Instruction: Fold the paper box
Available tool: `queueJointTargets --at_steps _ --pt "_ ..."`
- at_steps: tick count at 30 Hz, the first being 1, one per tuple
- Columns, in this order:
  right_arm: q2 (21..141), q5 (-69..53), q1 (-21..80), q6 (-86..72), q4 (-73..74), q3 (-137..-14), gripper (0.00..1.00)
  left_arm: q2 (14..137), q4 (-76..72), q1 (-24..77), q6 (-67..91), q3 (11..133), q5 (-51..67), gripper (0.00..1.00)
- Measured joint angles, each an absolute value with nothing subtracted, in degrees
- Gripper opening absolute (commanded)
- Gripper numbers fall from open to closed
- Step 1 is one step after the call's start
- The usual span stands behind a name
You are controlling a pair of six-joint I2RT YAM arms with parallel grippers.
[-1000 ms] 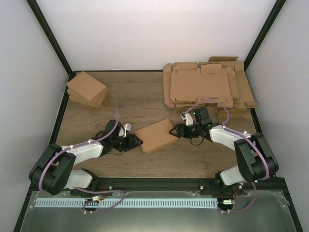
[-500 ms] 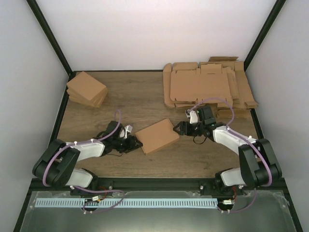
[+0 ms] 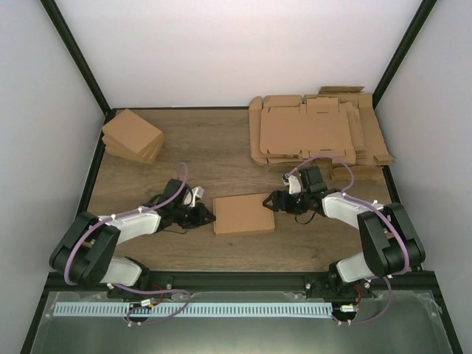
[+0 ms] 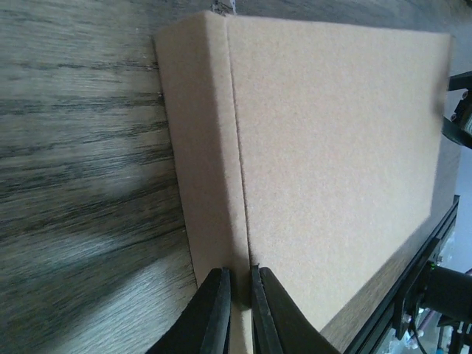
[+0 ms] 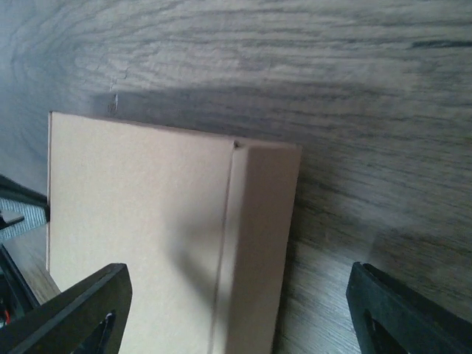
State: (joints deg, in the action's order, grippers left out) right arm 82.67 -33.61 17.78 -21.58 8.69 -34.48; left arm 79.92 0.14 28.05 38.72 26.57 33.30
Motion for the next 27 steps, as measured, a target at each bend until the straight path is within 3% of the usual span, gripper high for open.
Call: queueJointTargets --at_steps 13,19,23,27 --pt "82.6 -48.2 10.6 -22.1 6.2 -31.3 0.79 77.8 1.4 27.8 37.0 25.3 32.3 0.11" --pt "85.6 -56.2 10.6 -23.4 3.5 -29.4 0.68 77.8 0.8 27.8 37.0 25.0 32.4 0.11" --pt "87.1 -59.0 10.6 -24.1 2.3 -28.6 0.53 78.0 0.5 27.8 37.0 25.0 32.7 0.11" --pt "87.8 -60.5 10.6 -24.7 1.2 -28.2 0.45 78.1 0.5 27.7 37.0 25.0 32.8 0.14"
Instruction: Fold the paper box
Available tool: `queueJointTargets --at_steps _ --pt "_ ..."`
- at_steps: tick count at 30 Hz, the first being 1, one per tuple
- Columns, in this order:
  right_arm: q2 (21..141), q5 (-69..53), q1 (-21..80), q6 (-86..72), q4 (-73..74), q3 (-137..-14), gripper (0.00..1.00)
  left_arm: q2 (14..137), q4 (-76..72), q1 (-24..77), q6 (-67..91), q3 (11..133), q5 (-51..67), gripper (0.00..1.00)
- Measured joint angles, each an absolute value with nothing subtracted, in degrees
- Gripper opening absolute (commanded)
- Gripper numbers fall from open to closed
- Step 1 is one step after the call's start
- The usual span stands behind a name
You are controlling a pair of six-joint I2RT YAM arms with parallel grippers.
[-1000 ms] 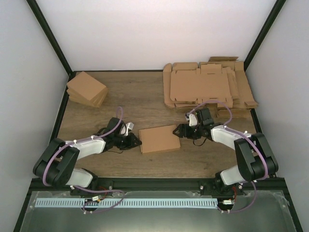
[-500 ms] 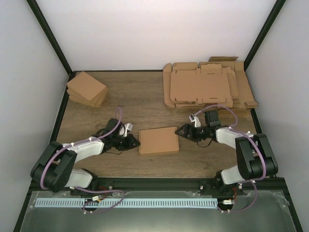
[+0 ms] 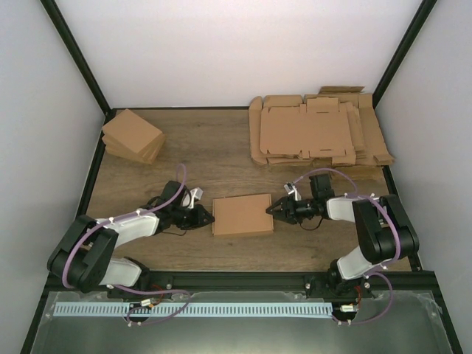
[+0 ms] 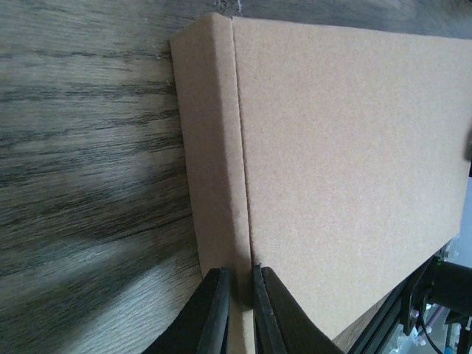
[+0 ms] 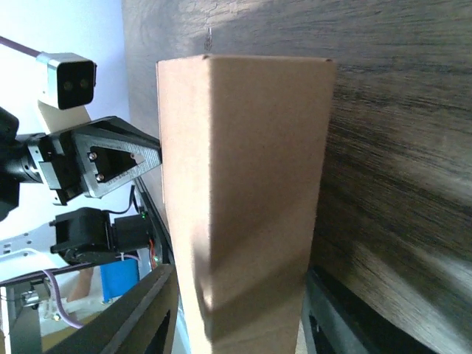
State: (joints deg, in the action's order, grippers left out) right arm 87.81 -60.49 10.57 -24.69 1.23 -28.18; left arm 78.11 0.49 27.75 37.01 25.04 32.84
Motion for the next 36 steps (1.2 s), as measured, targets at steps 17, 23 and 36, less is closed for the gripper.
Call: queueJointTargets --at_steps 17,23,36 --pt "82.0 -62.3 10.6 -33.7 -2.8 -28.3 0.32 58.4 9.4 27.7 41.3 30.9 30.5 0.9" --pt "77.3 -59.4 10.6 -44.2 -7.5 -32.3 0.29 53.3 0.8 27.7 53.3 30.1 31.1 0.99" --pt "75.2 -47.8 15.0 -67.1 -18.8 -44.4 0.27 55.5 -24.5 30.0 77.2 28.7 19.0 1.0"
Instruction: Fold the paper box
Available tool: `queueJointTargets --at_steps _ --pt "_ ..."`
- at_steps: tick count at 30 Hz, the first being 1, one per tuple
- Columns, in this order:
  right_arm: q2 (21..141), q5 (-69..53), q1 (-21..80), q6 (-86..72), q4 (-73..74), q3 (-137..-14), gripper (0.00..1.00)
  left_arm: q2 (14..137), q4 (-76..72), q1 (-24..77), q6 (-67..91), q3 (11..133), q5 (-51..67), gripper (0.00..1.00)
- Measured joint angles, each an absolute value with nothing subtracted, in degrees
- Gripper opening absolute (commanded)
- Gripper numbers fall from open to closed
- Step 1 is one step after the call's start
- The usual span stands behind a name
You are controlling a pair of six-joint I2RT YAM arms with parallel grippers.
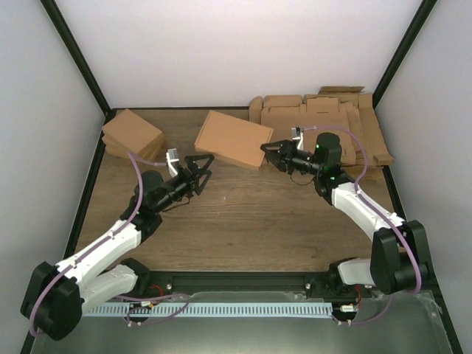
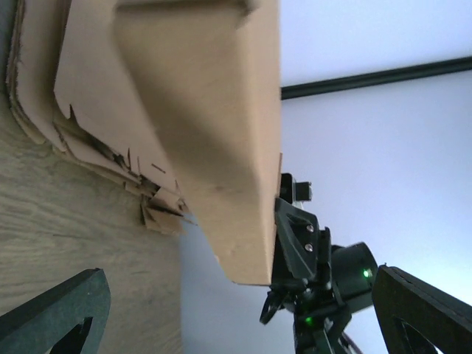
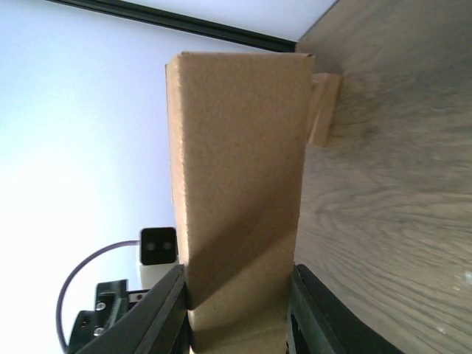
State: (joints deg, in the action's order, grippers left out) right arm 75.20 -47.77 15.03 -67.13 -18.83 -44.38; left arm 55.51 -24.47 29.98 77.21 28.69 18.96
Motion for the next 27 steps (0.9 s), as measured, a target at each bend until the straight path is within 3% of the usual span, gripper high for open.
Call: queueJointTargets --at_steps 8,12,17,27 --pt "75.5 -42.8 20.2 -71.5 -17.6 -50.8 0.27 59.7 -27.9 32.3 80.4 32.5 12.6 0.98" --pt "75.5 -41.2 21.7 -72.8 -16.0 -51.0 0.27 60.9 -29.8 33.3 80.9 33.8 10.8 0.78" --pt "75.5 -40.2 22.7 -73.7 -14.9 -51.0 0.27 62.3 -31.0 33.7 81.3 34.4 9.4 0.69" --pt "75.5 -39.4 23.0 -75.0 -14.3 -51.0 0.27 63.1 -31.0 33.8 82.3 34.4 8.1 0.7"
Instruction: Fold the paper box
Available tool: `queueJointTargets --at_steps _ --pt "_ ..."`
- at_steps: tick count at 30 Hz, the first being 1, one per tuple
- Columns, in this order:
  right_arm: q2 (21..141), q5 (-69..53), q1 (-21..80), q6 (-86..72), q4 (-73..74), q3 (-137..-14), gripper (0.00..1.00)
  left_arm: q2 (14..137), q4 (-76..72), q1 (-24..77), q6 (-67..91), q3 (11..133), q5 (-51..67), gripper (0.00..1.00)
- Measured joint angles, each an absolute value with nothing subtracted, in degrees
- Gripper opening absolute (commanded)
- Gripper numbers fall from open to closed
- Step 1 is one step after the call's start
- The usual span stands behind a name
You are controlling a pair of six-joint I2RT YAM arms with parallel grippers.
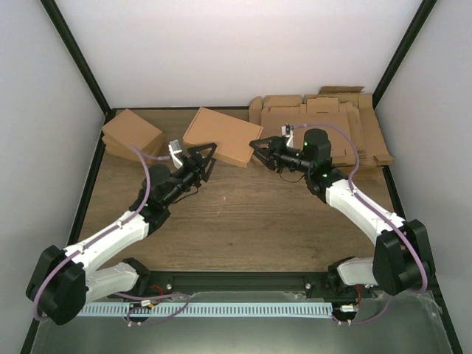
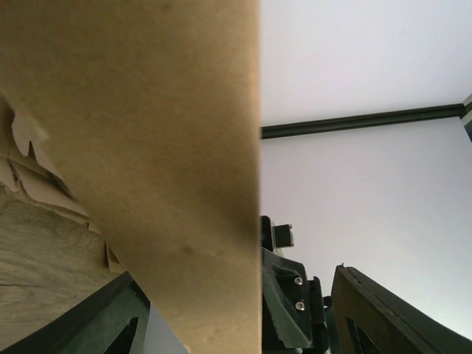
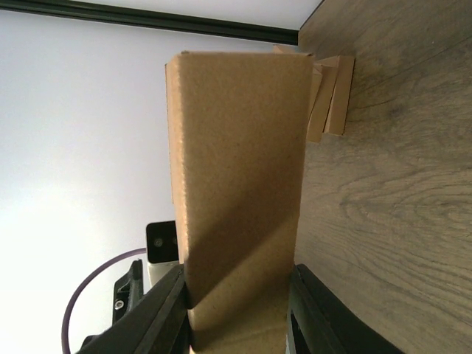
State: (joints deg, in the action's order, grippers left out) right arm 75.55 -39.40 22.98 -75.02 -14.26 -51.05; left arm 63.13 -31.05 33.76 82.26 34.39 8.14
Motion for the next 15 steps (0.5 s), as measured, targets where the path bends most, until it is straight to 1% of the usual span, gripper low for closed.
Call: queueJointTargets --at_steps 1,3,4,5,7,8,13,15 --pt "75.5 -39.4 23.1 -75.1 -14.2 -51.0 0.26 63.5 -31.0 33.8 82.3 34.4 8.1 0.72" --pt "75.5 -39.4 23.4 -75.1 -14.1 -51.0 0.27 64.0 -31.0 33.8 82.4 34.4 8.1 0.78" --pt "75.5 -39.4 23.4 -75.1 -14.0 -51.0 0.27 64.2 -31.0 33.8 82.5 34.4 8.2 0.79" --pt "75.5 -39.3 23.4 -75.1 -14.0 -51.0 0.26 64.4 -30.8 33.8 82.5 34.4 8.2 0.78" --pt "75.5 -39.2 23.4 -75.1 -13.6 -51.0 0.26 64.4 -30.7 33.8 82.6 34.4 8.1 0.7" --pt "75.5 -39.2 23.4 -75.1 -13.5 -51.0 0.26 64.4 -30.7 33.8 82.7 34.4 8.1 0.68" --pt "75.6 -39.2 23.6 -75.4 -13.4 -51.0 0.26 64.5 -30.8 33.8 82.7 34.4 7.9 0.65" --pt "75.6 -39.2 23.7 -75.5 -13.4 -51.0 0.26 64.8 -30.9 33.8 82.8 34.4 8.0 0.6"
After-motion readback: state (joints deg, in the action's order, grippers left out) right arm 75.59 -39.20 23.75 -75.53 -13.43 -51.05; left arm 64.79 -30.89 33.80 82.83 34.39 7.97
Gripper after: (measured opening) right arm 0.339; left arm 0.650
